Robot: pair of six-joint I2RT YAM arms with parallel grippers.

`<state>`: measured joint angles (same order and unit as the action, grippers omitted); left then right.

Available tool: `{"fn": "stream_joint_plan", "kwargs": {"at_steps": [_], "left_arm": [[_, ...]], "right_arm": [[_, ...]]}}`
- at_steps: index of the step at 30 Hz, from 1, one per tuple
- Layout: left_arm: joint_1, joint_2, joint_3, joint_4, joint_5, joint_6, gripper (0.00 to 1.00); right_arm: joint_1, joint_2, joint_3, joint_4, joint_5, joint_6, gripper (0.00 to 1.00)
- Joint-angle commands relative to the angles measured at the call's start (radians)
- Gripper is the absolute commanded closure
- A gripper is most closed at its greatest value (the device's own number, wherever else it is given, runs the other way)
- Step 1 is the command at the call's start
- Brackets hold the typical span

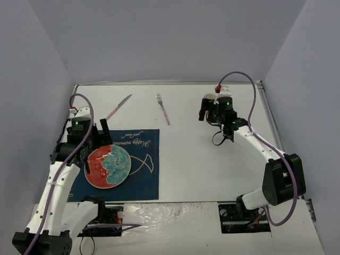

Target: Set the dinner table for one person

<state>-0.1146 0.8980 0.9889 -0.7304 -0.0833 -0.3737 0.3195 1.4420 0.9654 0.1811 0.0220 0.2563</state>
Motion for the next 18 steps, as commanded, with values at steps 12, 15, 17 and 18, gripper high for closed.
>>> {"fn": "stream_joint_plan", "kwargs": {"at_steps": [12, 15, 17, 18], "left_arm": [[-0.078, 0.331, 0.178, 0.153, 0.014, -0.184, 0.03], [-0.17, 0.446, 0.264, 0.16, -0.043, -0.199, 0.03], [-0.223, 0.529, 0.334, 0.167, -0.068, -0.213, 0.03], [-0.244, 0.563, 0.364, 0.169, -0.076, -0.223, 0.03]], "right_arm": [[-0.01, -0.181, -0.046, 0.017, -0.001, 0.006, 0.11], [-0.01, -0.229, -0.07, 0.013, 0.015, 0.017, 0.08], [-0.01, -0.264, -0.091, 0.011, 0.019, 0.033, 0.06], [-0.01, -0.279, -0.1, 0.011, 0.02, 0.043, 0.06]]}}
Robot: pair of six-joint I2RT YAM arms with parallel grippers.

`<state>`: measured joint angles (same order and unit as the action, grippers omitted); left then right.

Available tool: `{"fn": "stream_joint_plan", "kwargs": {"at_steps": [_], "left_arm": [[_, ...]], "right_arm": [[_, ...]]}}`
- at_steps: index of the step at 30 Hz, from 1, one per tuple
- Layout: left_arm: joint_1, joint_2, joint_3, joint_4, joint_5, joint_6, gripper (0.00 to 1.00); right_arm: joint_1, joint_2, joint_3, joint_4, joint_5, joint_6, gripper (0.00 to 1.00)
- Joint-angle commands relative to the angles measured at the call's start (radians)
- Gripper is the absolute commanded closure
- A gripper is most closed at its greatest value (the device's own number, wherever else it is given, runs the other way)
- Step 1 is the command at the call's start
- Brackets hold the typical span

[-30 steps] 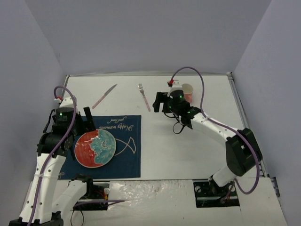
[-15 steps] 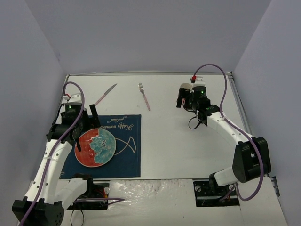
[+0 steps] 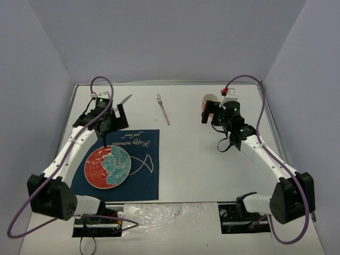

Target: Set the dinner table for one person

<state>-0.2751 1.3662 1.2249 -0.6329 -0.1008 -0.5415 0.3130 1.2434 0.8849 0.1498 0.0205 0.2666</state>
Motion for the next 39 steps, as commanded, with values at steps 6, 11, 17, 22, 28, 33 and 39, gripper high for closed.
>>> {"fn": "stream_joint_plan", "kwargs": {"at_steps": [6, 11, 17, 22, 28, 33, 39], "left_arm": [[-0.194, 0.363, 0.359, 0.082, -0.156, -0.172, 0.03], [-0.249, 0.563, 0.53, 0.085, -0.217, -0.255, 0.03], [-0.295, 0.771, 0.745, 0.08, -0.268, -0.279, 0.03], [-0.303, 0.912, 0.888, 0.065, -0.314, -0.269, 0.03], [-0.298, 1.007, 0.979, 0.057, -0.345, -0.256, 0.1], [-0.273, 1.094, 1.064, 0.019, -0.322, -0.254, 0.17], [-0.252, 1.147, 1.114, 0.02, -0.286, -0.243, 0.28]], "right_arm": [[-0.002, -0.181, -0.085, 0.043, 0.041, 0.064, 0.0], [-0.004, -0.242, -0.137, 0.043, 0.029, 0.08, 0.0], [-0.004, -0.281, -0.174, 0.044, -0.007, 0.093, 0.0], [-0.004, -0.296, -0.201, 0.047, -0.041, 0.093, 0.0], [-0.005, -0.313, -0.225, 0.045, -0.057, 0.095, 0.0], [-0.004, -0.339, -0.245, 0.045, -0.057, 0.099, 0.0], [-0.005, -0.351, -0.25, 0.042, -0.053, 0.097, 0.0]]}}
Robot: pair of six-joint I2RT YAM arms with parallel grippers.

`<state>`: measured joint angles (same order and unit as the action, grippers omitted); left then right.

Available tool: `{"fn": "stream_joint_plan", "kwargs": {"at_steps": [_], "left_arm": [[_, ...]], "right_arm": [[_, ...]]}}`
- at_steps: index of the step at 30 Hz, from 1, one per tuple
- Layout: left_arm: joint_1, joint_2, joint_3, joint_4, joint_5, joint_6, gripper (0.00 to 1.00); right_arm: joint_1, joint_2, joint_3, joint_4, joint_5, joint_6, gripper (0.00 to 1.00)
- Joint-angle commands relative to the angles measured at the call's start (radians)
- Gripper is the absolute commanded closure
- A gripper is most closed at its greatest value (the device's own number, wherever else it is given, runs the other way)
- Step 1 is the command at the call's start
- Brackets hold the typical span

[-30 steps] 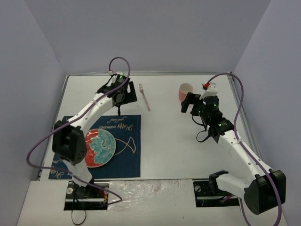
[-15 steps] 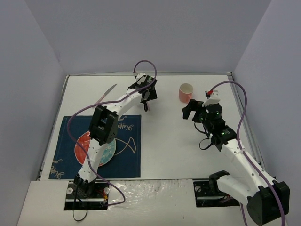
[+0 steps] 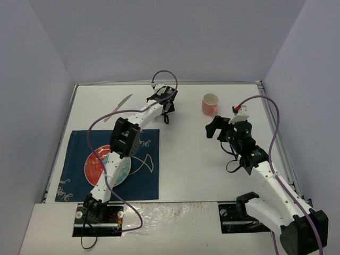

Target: Set the dinner table for one person

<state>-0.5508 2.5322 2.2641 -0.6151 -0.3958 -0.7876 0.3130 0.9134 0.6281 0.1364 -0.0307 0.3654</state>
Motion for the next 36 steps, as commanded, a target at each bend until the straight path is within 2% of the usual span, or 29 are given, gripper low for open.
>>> {"fn": "stream_joint_plan", "kwargs": {"at_steps": [1, 6, 10, 19, 23, 26, 32, 36], "left_arm": [[0.027, -0.009, 0.082, 0.001, 0.017, 0.004, 0.3], [0.034, 0.02, 0.107, -0.011, 0.025, 0.017, 0.39], [0.037, 0.031, 0.104, -0.022, 0.035, 0.017, 0.52], [0.055, 0.006, 0.037, -0.029, 0.052, 0.035, 0.74], [0.062, -0.018, 0.0, -0.026, 0.069, 0.053, 0.9], [0.071, -0.045, -0.013, -0.025, 0.078, 0.099, 0.99], [0.101, -0.148, -0.045, 0.011, 0.109, 0.223, 1.0], [0.142, -0.286, -0.188, 0.081, 0.159, 0.383, 1.0]], "right_arm": [[-0.005, -0.02, 0.007, 0.054, -0.002, -0.002, 0.0], [-0.005, -0.025, 0.01, 0.048, -0.003, -0.006, 0.0], [-0.005, -0.027, 0.01, 0.046, 0.0, -0.008, 0.01], [-0.005, -0.028, 0.016, 0.043, -0.003, -0.005, 0.01], [-0.005, -0.026, 0.016, 0.043, -0.008, -0.003, 0.01], [-0.005, -0.031, 0.016, 0.043, -0.012, -0.002, 0.01], [-0.005, -0.038, 0.015, 0.043, -0.022, -0.003, 0.01], [-0.005, -0.048, 0.014, 0.044, -0.039, -0.004, 0.01]]}}
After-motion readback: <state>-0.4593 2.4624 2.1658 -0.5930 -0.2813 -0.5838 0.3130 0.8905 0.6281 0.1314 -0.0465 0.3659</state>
